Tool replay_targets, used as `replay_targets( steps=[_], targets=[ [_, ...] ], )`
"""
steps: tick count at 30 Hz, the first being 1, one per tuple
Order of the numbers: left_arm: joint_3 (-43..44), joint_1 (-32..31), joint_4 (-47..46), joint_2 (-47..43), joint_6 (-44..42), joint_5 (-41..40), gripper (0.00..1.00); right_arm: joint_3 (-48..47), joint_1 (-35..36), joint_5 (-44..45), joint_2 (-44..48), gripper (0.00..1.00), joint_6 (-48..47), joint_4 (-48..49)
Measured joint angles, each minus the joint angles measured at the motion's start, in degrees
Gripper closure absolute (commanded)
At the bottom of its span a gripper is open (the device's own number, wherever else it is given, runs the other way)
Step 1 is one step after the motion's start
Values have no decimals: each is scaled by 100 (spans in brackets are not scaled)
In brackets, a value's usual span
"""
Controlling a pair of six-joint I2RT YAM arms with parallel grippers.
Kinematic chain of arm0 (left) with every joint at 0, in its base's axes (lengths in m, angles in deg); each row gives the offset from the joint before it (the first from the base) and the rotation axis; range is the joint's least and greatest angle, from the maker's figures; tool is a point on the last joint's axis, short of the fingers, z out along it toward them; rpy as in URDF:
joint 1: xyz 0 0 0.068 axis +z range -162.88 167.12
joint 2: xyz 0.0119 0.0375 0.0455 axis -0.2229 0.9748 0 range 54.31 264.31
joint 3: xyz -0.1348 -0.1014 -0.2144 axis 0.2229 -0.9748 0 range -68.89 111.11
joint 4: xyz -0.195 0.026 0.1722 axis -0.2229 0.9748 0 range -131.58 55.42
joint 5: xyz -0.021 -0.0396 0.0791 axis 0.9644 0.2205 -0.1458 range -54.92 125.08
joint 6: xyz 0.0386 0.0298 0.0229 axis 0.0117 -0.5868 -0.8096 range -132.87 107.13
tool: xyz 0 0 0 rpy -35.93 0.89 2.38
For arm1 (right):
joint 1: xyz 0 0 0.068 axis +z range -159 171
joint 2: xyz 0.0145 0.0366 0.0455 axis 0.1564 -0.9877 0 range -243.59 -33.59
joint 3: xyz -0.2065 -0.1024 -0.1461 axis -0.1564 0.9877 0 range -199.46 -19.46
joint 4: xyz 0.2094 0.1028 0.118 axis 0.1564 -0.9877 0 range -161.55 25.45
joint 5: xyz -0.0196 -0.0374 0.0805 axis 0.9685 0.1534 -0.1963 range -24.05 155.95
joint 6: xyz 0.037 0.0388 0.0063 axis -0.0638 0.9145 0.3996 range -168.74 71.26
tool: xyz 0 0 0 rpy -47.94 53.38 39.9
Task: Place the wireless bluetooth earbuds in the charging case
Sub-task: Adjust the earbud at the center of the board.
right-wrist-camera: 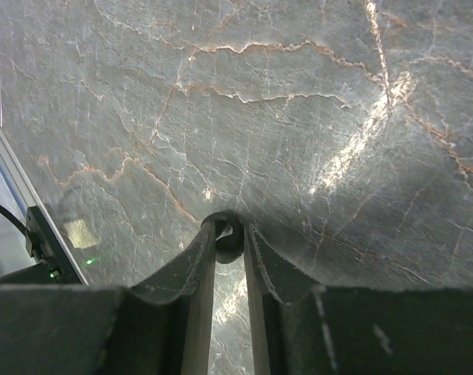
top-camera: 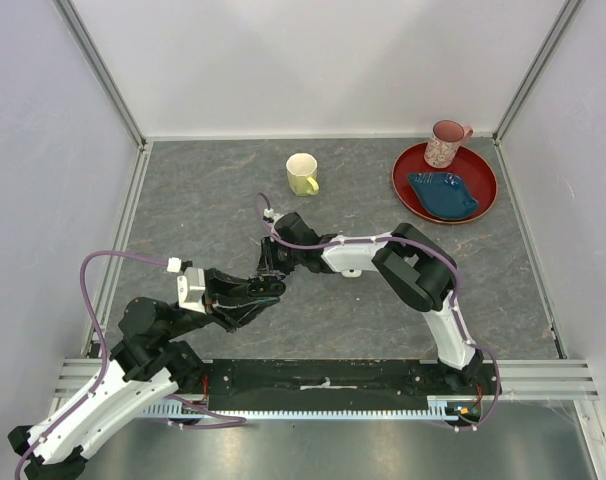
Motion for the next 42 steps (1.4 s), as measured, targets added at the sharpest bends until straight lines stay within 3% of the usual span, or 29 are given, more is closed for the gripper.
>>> replay_targets(
  steps=[42],
  targets=[
    [-2, 0, -17, 85, 2, 2, 98, 210, 286, 634, 179, 70, -501, 195]
  ],
)
